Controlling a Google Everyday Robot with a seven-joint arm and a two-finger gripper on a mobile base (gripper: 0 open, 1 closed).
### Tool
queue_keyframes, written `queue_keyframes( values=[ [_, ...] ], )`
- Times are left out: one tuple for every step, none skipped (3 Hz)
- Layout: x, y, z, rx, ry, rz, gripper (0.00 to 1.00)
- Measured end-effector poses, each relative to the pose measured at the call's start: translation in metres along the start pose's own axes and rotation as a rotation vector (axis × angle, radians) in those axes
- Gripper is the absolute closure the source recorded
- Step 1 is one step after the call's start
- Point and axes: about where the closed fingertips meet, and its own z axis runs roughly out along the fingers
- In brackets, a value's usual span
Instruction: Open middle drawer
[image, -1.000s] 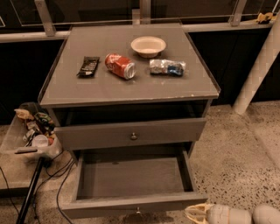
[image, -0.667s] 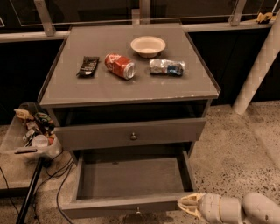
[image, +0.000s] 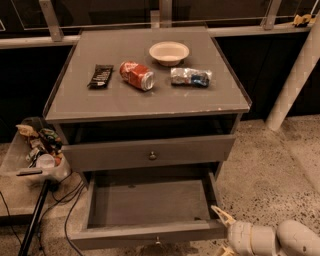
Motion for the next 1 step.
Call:
queue_keyframes(
  values=[
    [0.0, 0.0, 0.0, 0.0, 0.0, 0.0, 0.0]
  ],
)
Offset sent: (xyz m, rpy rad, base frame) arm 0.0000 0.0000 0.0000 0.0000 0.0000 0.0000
